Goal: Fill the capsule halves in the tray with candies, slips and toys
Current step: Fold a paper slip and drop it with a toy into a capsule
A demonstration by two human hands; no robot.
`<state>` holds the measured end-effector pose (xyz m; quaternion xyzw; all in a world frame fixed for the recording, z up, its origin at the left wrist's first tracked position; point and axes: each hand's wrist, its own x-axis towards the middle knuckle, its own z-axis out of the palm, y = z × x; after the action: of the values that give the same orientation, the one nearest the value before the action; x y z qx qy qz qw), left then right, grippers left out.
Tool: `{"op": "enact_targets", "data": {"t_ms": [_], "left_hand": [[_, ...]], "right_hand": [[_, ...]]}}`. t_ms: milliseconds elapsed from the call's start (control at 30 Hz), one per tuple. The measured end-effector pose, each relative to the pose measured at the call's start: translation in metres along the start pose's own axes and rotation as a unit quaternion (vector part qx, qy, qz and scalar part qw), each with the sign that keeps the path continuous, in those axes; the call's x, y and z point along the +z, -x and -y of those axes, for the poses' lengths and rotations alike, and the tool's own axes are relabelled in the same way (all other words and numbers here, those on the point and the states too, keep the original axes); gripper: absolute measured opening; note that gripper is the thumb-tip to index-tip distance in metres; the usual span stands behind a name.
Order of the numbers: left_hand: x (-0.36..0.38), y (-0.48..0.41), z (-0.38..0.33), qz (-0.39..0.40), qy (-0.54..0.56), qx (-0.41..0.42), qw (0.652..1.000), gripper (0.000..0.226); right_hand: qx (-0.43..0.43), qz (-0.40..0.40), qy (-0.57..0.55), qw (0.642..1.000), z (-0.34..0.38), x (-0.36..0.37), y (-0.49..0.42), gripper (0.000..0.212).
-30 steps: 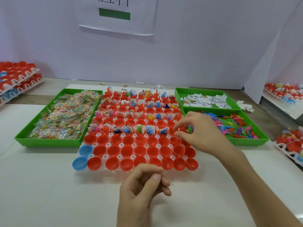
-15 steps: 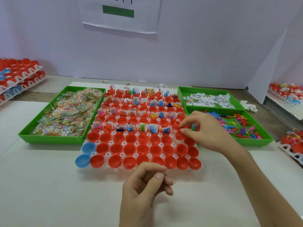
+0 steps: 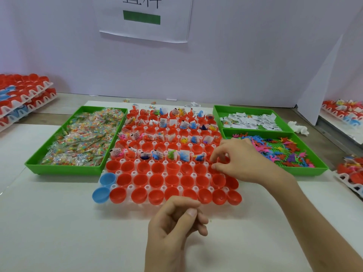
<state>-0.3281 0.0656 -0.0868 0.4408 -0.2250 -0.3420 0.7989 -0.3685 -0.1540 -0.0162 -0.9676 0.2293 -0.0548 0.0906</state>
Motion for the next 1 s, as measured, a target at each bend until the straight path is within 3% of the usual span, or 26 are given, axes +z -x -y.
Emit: {"op": "enact_targets", "data": {"t_ms": [200,333,400,467,533,633,800,933,1000], "left_hand": [[0.002,0.003,-0.005,0.019,0.028,-0.016,0.999,0.021],[-0.005,0.001,-0.031,0.146,0.066,-0.062,0.985,0.005],[-0.02,-0.004,-0.057,0.206,0.046,0.004,0.977,0.008],[-0.042,-0.022,-0.091,0.141,-0.046,0.126,0.981,0.004],[-0.068,-0.054,-0.125,0.014,-0.204,0.247,0.947,0.019],[-0.108,-0.112,-0.157,-0.083,-0.356,0.24,0.899,0.037],[-0.148,-0.184,-0.142,-0.091,-0.598,0.09,0.791,0.023],[-0.154,-0.202,-0.122,-0.084,-0.708,0.074,0.697,0.021],[-0.156,-0.204,-0.12,-0.099,-0.716,0.092,0.685,0.02]], "right_hand": [[0.003,-0.013,-0.06,0.998,0.002,-0.013,-0.002,0.01],[0.014,-0.098,-0.133,0.986,-0.013,-0.019,-0.005,0.014],[0.036,-0.163,-0.175,0.97,-0.028,-0.02,-0.007,0.015],[0.069,-0.219,-0.209,0.951,-0.046,-0.018,-0.01,0.013],[0.104,-0.264,-0.235,0.93,-0.064,-0.016,-0.014,0.013],[0.157,-0.302,-0.271,0.9,-0.087,-0.014,-0.024,0.009],[0.198,-0.285,-0.215,0.913,-0.103,-0.009,-0.05,0.012],[0.227,-0.216,-0.139,0.94,-0.12,-0.006,-0.072,0.015],[0.265,-0.158,-0.081,0.948,-0.131,-0.005,-0.081,0.029]]}}
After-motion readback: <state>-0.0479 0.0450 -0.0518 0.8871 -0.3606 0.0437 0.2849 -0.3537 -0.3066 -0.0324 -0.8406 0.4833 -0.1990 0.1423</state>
